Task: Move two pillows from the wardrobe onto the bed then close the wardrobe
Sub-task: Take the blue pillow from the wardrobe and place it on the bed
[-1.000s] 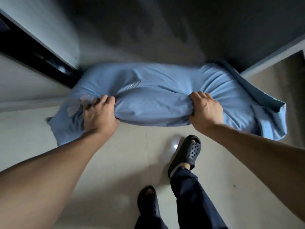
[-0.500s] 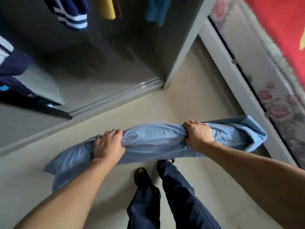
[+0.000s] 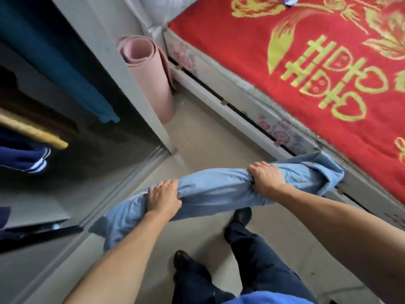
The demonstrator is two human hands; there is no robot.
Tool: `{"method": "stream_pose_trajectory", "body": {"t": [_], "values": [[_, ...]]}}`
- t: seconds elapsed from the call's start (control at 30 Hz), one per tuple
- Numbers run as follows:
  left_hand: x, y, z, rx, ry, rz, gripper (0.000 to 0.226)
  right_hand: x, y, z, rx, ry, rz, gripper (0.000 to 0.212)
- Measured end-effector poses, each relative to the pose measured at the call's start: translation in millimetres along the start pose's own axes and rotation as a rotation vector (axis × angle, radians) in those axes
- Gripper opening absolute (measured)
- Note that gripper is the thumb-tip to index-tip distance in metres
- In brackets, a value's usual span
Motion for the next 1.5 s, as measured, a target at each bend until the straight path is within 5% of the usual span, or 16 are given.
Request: {"method": "stream_pose_trajectory", "body": {"t": [0.47, 1.17, 1.5], "values": [[169.2, -148.6, 215.3, 0.058, -0.220, -0.248, 0.015, 95.1, -184.4, 206.5, 0.058, -0.225, -0.160, 0.026], [504.5, -104.6, 435.5, 0.058, -0.392, -0.474, 0.021, 392.4, -208.8, 409.8, 0.081, -0.380, -0.286, 0.031], [643.5, -101.7, 478.9, -0.021, -0.499, -0.282, 0.016, 575.8, -241.8, 487.8, 0.061, -0.478, -0.101, 0.031]]}}
Point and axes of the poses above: each hand's wrist, its own x-axis towards the middle knuckle, its own z-axis out of the back of the hand, y = z × x, the point moved 2 cm from there along x, towards the middle knuckle, and after that the axes turned 6 degrees about -z, right-handed, at the moved point
